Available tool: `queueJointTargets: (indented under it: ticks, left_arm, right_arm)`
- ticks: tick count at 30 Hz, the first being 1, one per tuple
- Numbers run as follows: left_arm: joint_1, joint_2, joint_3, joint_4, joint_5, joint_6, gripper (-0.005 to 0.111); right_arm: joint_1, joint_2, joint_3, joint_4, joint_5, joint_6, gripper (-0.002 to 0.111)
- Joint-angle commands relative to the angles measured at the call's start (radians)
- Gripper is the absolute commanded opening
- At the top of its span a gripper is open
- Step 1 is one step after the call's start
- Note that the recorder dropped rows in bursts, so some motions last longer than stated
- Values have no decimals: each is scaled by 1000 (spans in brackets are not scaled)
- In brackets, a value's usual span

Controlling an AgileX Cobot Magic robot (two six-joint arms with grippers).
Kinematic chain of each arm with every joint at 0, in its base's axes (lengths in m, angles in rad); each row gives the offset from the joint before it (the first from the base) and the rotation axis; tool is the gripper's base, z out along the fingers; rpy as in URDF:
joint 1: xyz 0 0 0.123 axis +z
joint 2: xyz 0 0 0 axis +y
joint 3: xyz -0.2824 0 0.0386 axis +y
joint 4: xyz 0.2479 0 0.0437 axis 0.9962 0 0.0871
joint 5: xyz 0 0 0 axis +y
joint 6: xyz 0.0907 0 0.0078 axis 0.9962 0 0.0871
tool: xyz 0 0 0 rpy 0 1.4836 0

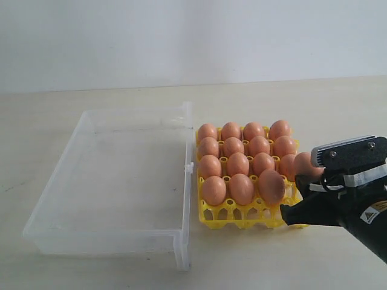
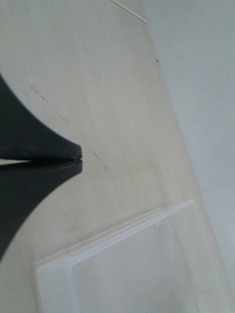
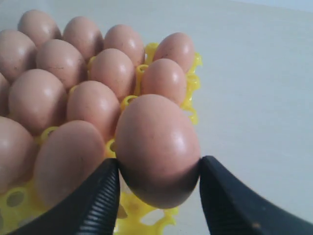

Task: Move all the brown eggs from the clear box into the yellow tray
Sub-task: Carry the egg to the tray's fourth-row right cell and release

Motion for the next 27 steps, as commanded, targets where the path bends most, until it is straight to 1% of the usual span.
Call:
queueJointTargets:
  ticks: [1, 10, 13, 27]
  left_arm:
    - [-5, -6, -4, 0, -8, -5, 0]
    - [-5, -6, -4, 0, -8, -5, 0]
    - [-5, -6, -4, 0, -8, -5, 0]
    - [-5, -6, -4, 0, -8, -5, 0]
  right_arm:
    - [-43, 25, 4, -41, -26, -14, 0]
    - [-49, 114, 2, -74, -54, -14, 0]
    - [-49, 151, -1, -113, -91, -12, 0]
    - [-49, 223, -95, -115, -78, -14, 0]
